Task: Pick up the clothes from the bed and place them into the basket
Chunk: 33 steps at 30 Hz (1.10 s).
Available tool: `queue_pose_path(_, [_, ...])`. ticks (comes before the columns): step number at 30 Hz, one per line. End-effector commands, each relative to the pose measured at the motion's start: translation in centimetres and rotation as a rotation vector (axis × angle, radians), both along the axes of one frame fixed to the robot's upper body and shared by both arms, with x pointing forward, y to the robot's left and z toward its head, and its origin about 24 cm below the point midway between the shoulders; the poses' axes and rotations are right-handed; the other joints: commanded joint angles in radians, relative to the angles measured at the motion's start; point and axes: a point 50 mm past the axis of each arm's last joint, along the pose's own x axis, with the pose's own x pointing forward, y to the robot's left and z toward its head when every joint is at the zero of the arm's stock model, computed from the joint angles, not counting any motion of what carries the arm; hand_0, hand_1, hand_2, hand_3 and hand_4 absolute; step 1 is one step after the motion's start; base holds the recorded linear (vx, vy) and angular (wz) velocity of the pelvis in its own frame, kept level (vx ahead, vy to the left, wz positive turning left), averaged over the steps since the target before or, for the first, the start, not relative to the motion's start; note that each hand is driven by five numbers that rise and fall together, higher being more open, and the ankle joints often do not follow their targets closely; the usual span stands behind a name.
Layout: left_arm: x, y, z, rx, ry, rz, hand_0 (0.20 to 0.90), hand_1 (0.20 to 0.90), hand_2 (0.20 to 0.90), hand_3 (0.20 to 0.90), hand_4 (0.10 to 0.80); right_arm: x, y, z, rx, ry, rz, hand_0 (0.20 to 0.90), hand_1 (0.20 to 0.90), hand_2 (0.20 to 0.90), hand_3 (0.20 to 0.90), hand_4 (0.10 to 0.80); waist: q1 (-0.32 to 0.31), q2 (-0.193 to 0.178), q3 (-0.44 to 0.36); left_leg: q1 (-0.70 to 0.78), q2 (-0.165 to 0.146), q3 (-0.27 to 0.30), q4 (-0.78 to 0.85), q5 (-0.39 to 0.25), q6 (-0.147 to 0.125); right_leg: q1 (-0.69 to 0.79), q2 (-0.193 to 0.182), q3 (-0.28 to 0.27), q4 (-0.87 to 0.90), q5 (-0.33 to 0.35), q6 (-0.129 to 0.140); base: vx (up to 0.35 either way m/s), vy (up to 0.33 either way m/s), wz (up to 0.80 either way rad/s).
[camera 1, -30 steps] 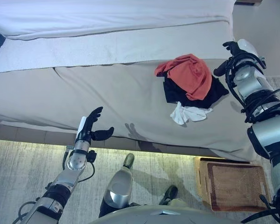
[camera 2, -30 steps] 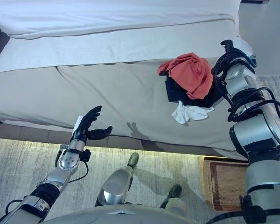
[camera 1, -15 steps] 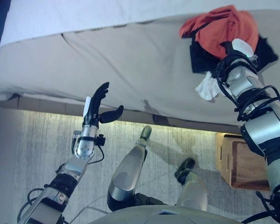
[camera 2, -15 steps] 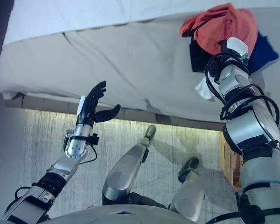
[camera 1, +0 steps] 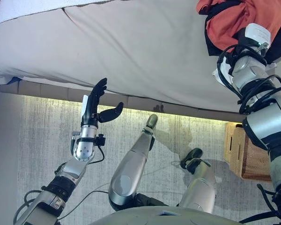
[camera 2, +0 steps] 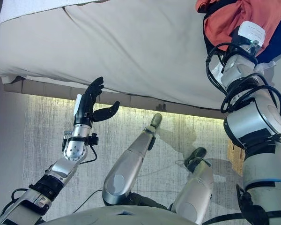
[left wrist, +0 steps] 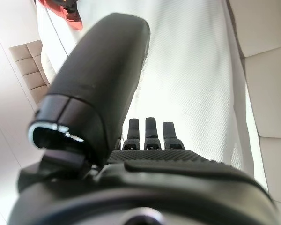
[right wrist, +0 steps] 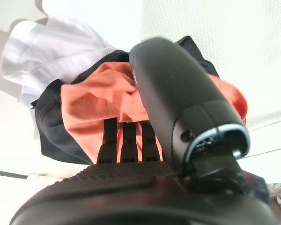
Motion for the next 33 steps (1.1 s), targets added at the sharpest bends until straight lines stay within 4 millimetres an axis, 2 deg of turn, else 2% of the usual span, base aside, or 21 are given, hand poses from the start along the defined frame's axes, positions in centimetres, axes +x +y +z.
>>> queue_pose_path(1, [0.2,0.2,3.8,-0.037,-0.208,-0.037,0.9,0.9,0.9,0.9,0.8,-1.1,-1.5,6.3,-0.115,-0.161,-0.053,0.3,0.3,0.3,0.2,0.1,0.022,0.02,-0.003,0.068,0.035,0.049,0.033,-0.136,0.049,0.057,0.035,0.004,0.059,-0.006,-0.059,0.004,-0.014,-0.05])
queue_pose_path(11, [0.8,1.0,3.8,0.018,-0.176,-0.025,0.9,0.9,0.9,0.9,0.8,-1.1,-1.8,6.0,-0.084,-0.144,0.011,0.3,0.3,0.3,0.2,0.1,-0.008,-0.049,-0.004,0.293,0.091,0.085,-0.105,-0.099,0.02,0.268,0.055,-0.006,-0.117,0.036,-0.034,0.028,-0.032,-0.11])
queue_pose_path(19, [0.7,1.5,2.3,0.065,-0.085,-0.02,0.9,0.9,0.9,0.9,0.8,-1.7,-2.9,5.3,-0.032,-0.139,0.059,0.3,0.3,0.3,0.2,0.1,-0.046,-0.105,-0.121,0.433,0.145,0.132,-0.25,-0.053,-0.004,0.418,0.082,-0.016,-0.322,0.109,-0.022,0.074,-0.015,-0.15])
queue_pose_path(22, [0.5,1.8,0.9,0.11,-0.004,0.0,0.9,0.9,0.9,0.9,0.8,-2.0,-3.3,5.5,-0.003,-0.188,0.081,0.3,0.3,0.3,0.2,0.1,-0.065,-0.119,-0.168,0.483,0.161,0.146,-0.292,-0.043,-0.011,0.457,0.09,-0.006,-0.366,0.126,-0.015,0.116,-0.001,-0.12])
queue_pose_path(23, [0.4,2.3,-0.3,0.135,0.073,0.031,0.9,0.9,0.9,0.9,0.8,-2.2,-3.2,6.3,0.014,-0.256,0.102,0.3,0.3,0.3,0.2,0.1,-0.08,-0.125,-0.203,0.509,0.171,0.151,-0.316,-0.036,-0.016,0.476,0.095,0.01,-0.385,0.132,-0.011,0.12,0.007,-0.15])
queue_pose_path(25, [0.3,2.7,-0.9,0.143,0.113,0.046,0.9,0.9,0.9,0.9,0.8,-2.5,-3.3,7.0,0.031,-0.297,0.106,0.3,0.3,0.3,0.2,0.1,-0.087,-0.128,-0.217,0.518,0.175,0.154,-0.322,-0.034,-0.019,0.485,0.097,0.015,-0.393,0.132,-0.009,0.081,-0.002,-0.17])
queue_pose_path(28, [-0.3,3.5,-2.7,0.164,0.217,0.08,0.9,0.9,0.9,0.9,0.8,-3.3,-3.0,9.4,0.029,-0.45,0.116,0.3,0.3,0.3,0.2,0.1,-0.111,-0.132,-0.254,0.545,0.182,0.167,-0.339,-0.033,-0.025,0.507,0.102,0.025,-0.416,0.138,-0.002,0.065,-0.01,-0.11])
queue_pose_path(33, [-1.1,3.8,-4.1,0.173,0.29,0.086,0.9,0.9,0.9,0.9,0.8,-4.9,-3.2,13.2,-0.038,-0.545,0.097,0.3,0.3,0.3,0.2,0.1,-0.138,-0.14,-0.31,0.599,0.19,0.188,-0.388,-0.026,-0.034,0.538,0.112,0.032,-0.457,0.148,0.011,0.093,0.009,-0.11])
